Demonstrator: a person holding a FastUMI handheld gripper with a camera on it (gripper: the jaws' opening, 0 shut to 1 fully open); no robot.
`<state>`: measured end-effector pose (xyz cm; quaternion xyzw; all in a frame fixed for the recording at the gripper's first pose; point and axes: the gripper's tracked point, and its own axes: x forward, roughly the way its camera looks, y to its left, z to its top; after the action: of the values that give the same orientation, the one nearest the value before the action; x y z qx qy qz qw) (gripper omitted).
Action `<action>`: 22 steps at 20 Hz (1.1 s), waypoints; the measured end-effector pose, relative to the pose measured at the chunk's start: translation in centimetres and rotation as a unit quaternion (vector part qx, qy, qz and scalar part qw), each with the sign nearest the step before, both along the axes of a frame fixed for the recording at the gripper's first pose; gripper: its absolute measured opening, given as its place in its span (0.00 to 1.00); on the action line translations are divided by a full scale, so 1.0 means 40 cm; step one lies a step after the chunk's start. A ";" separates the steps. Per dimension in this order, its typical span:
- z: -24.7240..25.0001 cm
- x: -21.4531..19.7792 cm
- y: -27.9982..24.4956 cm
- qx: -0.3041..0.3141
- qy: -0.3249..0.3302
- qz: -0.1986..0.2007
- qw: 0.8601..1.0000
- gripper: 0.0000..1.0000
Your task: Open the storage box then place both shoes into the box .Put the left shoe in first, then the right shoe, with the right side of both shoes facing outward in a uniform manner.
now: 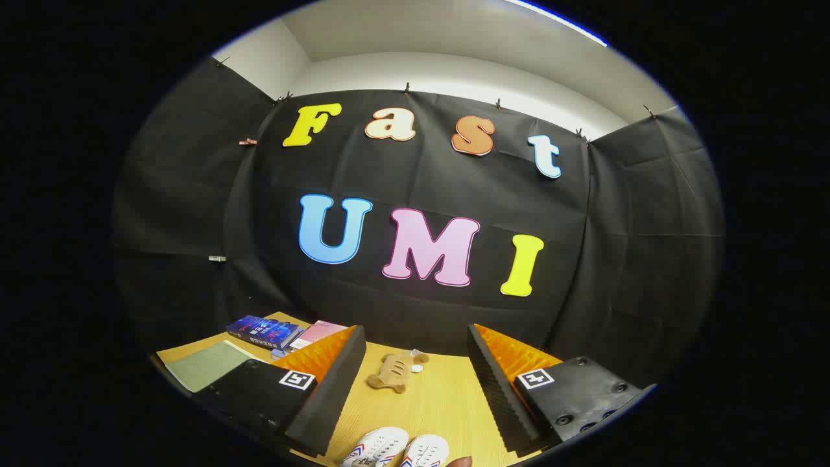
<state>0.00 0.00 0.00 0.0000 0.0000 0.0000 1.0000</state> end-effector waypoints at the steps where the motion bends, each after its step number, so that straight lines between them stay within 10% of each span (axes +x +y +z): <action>1: 0.005 -0.003 0.006 0.002 -0.003 0.002 1.000 0.97; 18: 0.009 -0.013 0.063 0.001 -0.007 0.042 0.999 0.97; 22: -0.001 -0.010 0.158 0.060 0.008 0.131 0.990 0.97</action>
<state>-0.42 6.31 -0.05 0.0602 0.0080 0.1309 0.9895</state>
